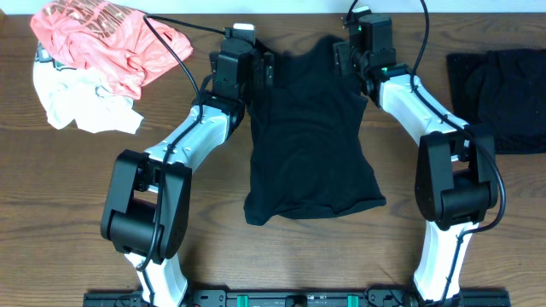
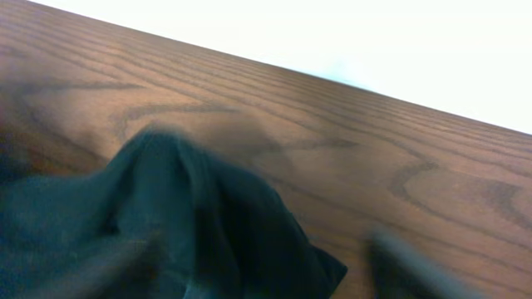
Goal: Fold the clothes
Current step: 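Release the shoulders and move both grippers down to the shirt sides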
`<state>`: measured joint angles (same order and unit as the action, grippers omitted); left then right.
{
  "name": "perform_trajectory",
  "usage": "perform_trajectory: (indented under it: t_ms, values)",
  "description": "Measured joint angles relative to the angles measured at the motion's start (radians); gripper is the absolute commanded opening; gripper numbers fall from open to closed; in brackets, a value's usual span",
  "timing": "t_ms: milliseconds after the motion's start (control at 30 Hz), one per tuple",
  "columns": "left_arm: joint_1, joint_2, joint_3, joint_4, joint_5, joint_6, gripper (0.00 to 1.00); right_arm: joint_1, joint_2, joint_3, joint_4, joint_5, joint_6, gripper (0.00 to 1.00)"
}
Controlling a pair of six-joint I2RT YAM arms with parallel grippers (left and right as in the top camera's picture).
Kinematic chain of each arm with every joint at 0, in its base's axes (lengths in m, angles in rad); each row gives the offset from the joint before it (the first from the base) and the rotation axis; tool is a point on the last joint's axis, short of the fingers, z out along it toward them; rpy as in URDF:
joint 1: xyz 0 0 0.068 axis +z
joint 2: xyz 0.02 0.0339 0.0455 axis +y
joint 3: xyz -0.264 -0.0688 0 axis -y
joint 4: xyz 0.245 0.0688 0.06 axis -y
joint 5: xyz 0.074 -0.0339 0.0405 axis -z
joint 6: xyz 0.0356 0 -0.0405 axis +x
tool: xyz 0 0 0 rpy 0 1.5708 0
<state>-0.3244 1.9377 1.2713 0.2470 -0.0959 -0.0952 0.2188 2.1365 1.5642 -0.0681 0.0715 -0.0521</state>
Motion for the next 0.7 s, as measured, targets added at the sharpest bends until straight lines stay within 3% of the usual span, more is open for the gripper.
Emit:
perform_trajectory:
  t_ms: [333,500,700]
  values:
    - [0.023,-0.007,0.000,-0.122,-0.031,0.045,0.98,-0.001,-0.004,0.000,-0.088,-0.001,0.005,0.99]
    - [0.043,-0.075,0.000,-0.334,-0.039,0.048,0.98,-0.001,-0.060,0.000,-0.267,-0.046,0.014,0.99]
    - [0.042,-0.255,0.001,-0.689,0.022,0.048,0.98,-0.001,-0.244,0.001,-0.591,-0.161,0.029,0.99]
